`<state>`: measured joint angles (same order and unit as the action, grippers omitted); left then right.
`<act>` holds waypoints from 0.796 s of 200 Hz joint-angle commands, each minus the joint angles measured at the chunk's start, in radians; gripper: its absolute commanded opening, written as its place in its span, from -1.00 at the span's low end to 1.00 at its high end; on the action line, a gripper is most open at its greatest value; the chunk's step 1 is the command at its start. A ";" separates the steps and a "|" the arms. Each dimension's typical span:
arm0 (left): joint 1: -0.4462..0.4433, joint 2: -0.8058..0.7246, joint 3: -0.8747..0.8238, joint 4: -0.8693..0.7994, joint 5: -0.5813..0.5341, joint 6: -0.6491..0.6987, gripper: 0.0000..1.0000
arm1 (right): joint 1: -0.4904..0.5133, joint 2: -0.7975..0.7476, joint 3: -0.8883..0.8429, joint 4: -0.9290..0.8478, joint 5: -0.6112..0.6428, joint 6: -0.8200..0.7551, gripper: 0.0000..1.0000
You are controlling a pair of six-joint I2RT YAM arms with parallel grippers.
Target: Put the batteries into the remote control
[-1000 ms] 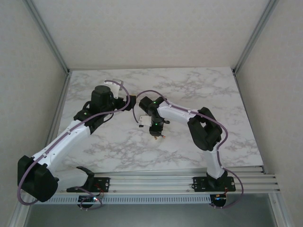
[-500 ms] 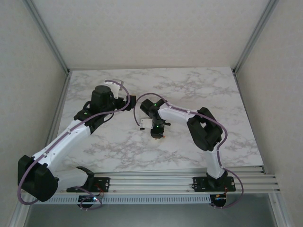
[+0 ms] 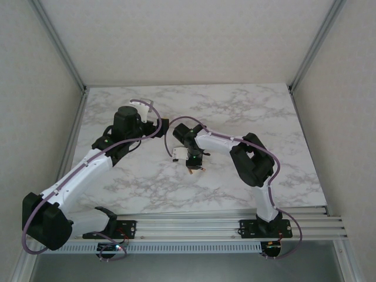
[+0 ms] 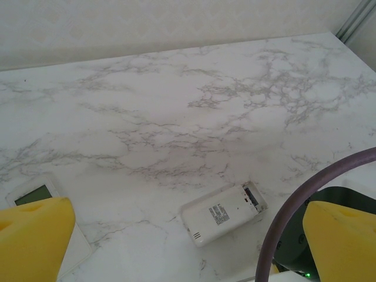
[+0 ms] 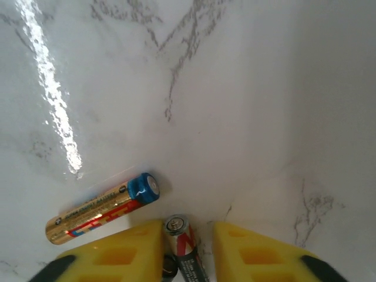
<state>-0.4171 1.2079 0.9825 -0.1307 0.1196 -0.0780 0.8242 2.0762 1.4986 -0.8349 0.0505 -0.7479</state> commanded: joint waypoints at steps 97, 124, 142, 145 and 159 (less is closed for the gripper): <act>0.003 0.025 0.006 0.018 0.015 -0.013 0.99 | -0.104 -0.150 -0.118 0.319 0.028 0.467 -0.98; -0.011 0.099 0.099 -0.104 -0.052 -0.106 0.99 | -0.182 -0.274 -0.202 0.502 -0.038 0.816 -1.00; -0.049 0.143 0.164 -0.205 -0.127 -0.247 0.99 | -0.212 -0.311 -0.239 0.593 -0.059 0.998 -1.00; -0.050 0.143 0.157 -0.202 -0.116 -0.272 0.99 | -0.212 -0.312 -0.240 0.603 -0.057 1.018 -1.00; -0.051 0.133 0.090 -0.123 -0.040 -0.393 0.99 | -0.213 -0.293 -0.232 0.630 -0.026 1.080 -1.00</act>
<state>-0.4503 1.3468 1.1004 -0.2356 0.0563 -0.2401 0.6102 1.7851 1.2800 -0.3569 0.0257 0.0525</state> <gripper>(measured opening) 0.995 0.071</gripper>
